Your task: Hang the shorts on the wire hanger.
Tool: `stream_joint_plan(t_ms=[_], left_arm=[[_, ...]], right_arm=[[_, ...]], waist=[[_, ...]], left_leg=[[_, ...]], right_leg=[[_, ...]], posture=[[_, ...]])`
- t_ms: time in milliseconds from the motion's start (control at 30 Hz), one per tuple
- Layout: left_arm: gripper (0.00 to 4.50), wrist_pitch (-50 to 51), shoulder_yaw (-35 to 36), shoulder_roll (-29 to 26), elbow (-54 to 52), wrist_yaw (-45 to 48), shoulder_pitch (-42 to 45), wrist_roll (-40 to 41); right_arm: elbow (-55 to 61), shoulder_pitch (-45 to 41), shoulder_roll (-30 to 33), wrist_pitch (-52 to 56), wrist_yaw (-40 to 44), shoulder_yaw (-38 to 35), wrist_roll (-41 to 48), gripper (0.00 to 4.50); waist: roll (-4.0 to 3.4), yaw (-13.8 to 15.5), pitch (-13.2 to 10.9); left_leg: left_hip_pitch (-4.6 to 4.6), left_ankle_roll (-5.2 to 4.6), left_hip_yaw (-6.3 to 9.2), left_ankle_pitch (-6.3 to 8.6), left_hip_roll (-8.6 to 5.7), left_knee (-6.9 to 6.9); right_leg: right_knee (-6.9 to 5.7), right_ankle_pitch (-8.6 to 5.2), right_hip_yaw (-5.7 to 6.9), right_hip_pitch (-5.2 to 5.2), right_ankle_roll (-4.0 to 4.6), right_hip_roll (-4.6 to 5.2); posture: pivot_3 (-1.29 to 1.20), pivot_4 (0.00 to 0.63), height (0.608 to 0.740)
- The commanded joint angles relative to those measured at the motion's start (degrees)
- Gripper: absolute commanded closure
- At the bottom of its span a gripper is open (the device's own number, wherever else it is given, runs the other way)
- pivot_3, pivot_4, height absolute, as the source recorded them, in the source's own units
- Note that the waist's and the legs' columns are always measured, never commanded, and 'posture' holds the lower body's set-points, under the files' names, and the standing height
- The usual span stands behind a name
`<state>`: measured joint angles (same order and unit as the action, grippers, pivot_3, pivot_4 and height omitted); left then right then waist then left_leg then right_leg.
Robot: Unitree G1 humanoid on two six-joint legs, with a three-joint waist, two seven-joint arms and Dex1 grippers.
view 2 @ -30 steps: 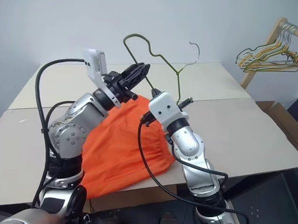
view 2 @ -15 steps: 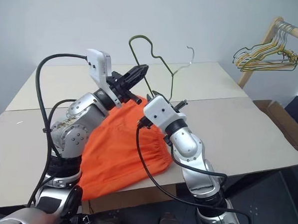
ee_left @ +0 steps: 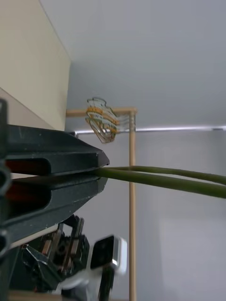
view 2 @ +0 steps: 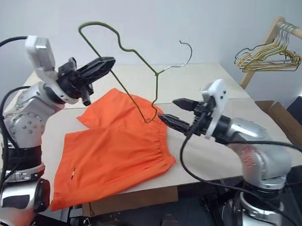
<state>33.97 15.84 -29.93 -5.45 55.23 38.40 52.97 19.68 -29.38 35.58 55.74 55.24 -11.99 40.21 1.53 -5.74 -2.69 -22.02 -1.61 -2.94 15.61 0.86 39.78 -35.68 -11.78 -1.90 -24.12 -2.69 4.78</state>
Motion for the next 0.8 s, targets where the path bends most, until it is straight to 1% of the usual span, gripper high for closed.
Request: stream_joint_plan(t_ms=[33, 100, 200, 267, 367, 500, 567, 667, 800], left_arm=[[4.5, 0.86, 4.3, -0.82, 0.99, 3.17, 1.78, 6.06], [4.5, 1.89, 6.0, -0.42, 1.85, 2.69, 2.28, 8.79], [4.5, 2.37, 7.32, 0.15, 1.33, 1.68, 1.93, 11.56], [4.5, 2.27, 7.19, 0.4, 0.1, 0.9, 1.17, 12.0], [4.5, 2.21, 7.35, 0.97, -1.36, -0.28, 0.31, 12.74], [4.5, 2.21, 6.7, 1.68, -1.82, -1.14, -0.34, 12.98], [4.5, 2.15, 6.45, 1.95, -2.34, -1.53, -0.73, 13.07], [4.5, 1.94, 5.93, 2.37, -2.67, -1.51, -0.93, 12.77], [4.5, 2.05, 5.49, 2.62, -2.27, -1.31, -0.68, 12.92]], right_arm=[[-5.95, -3.3, 5.41, -0.5, 9.64, 3.87, 1.97, 0.05], [-10.21, -4.68, 6.56, -2.78, 12.6, 6.99, 0.29, 0.05], [-16.32, -6.76, 5.68, -5.03, 15.68, 9.74, -0.65, 0.05], [-18.96, -8.43, 4.21, -6.57, 16.22, 11.61, -1.66, 0.05], [-19.9, -9.79, 2.4, -8.87, 15.77, 13.84, -3.48, 0.05], [-23.34, -13.5, -2.02, -9.09, 13.46, 15.15, -4.37, 0.05], [-23.69, -14.43, -3.1, -8.9, 13.32, 15.09, -4.26, 0.05], [-24.37, -16.27, -4.23, -7.24, 13.53, 14.63, -3.08, 0.05], [-23.72, -16.62, -4.44, -7.21, 14.27, 14.79, -2.53, 0.05]], waist=[[0.0, 0.01, 0.0], [0.03, 0.02, 0.02], [0.04, 0.13, 0.02], [0.04, 0.17, 0.02], [0.04, 0.3, 0.02], [0.04, 0.33, 0.03], [0.04, 0.39, 0.03], [0.04, 0.53, 0.03], [0.04, 0.53, 0.03]], left_leg=[[0.0, -0.01, -0.03, 0.0, 0.0, 0.0], [0.02, -0.02, -0.01, 0.01, 0.03, 0.0], [0.02, -0.03, -0.02, 0.02, 0.03, 0.01], [-0.02, -0.03, -0.03, 0.02, 0.02, 0.03], [-0.02, -0.03, -0.03, 0.02, 0.0, 0.05], [-0.02, -0.02, -0.04, 0.02, 0.01, 0.07], [0.0, -0.02, -0.04, 0.02, 0.01, 0.07], [-0.05, -0.02, -0.02, 0.02, 0.01, 0.06], [-0.06, -0.02, -0.03, 0.02, -0.01, 0.06]], right_leg=[[-0.01, -0.01, -0.02, -0.02, -0.01, 0.0], [0.0, -0.02, -0.02, 0.0, -0.01, -0.03], [-0.01, -0.02, -0.08, -0.01, -0.02, -0.04], [-0.02, -0.01, -0.11, -0.04, -0.02, -0.03], [-0.06, -0.01, -0.14, -0.05, -0.03, 0.0], [-0.1, 0.0, -0.15, -0.05, -0.03, 0.01], [-0.13, 0.0, -0.15, -0.06, -0.03, 0.01], [-0.18, 0.0, -0.12, -0.07, -0.03, 0.01], [-0.18, 0.01, -0.11, -0.07, -0.04, 0.04]], posture=[[-0.07, 0.0, 0.74], [-0.07, 0.0, 0.74], [-0.06, 0.0, 0.74], [-0.06, 0.0, 0.74], [-0.06, 0.0, 0.74], [-0.06, 0.0, 0.74], [-0.05, 0.0, 0.74], [-0.06, 0.0, 0.74], [-0.06, 0.0, 0.74]])
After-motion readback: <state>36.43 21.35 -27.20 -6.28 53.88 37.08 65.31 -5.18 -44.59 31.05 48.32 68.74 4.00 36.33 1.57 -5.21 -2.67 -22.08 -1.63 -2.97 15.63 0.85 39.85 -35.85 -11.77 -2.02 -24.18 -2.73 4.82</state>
